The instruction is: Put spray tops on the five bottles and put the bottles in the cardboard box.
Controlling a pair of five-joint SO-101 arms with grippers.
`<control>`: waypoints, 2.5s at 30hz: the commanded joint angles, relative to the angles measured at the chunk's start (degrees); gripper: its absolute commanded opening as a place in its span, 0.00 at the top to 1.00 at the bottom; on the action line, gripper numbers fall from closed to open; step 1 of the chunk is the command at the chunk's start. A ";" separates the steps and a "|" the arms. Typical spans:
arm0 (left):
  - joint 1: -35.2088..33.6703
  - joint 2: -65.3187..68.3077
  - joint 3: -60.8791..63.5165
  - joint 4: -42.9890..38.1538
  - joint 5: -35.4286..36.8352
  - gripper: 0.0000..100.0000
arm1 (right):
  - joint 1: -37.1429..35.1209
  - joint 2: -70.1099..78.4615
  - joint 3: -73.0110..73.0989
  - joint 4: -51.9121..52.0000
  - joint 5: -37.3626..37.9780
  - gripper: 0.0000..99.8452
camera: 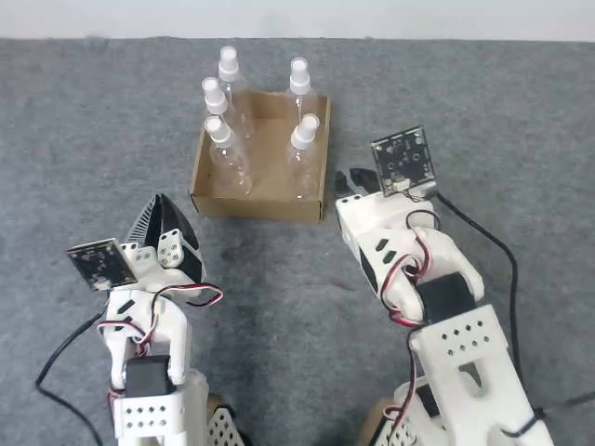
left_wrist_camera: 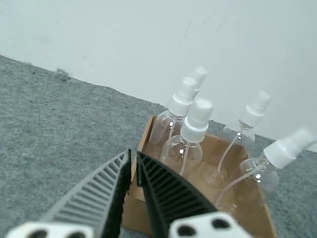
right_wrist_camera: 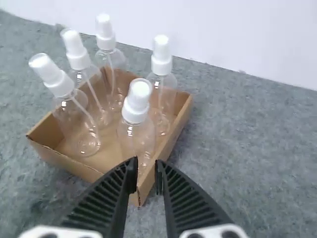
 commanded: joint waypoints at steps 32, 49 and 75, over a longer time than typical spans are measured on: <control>-0.35 -0.70 -0.66 0.35 -0.62 0.99 | 5.49 -26.15 5.01 1.98 3.08 0.99; -0.35 -0.70 -0.66 0.35 -0.62 0.99 | 6.20 -33.63 7.82 12.53 5.27 0.99; -0.35 -0.70 -0.66 0.35 -0.62 0.99 | 6.29 -51.12 24.88 14.73 8.62 0.99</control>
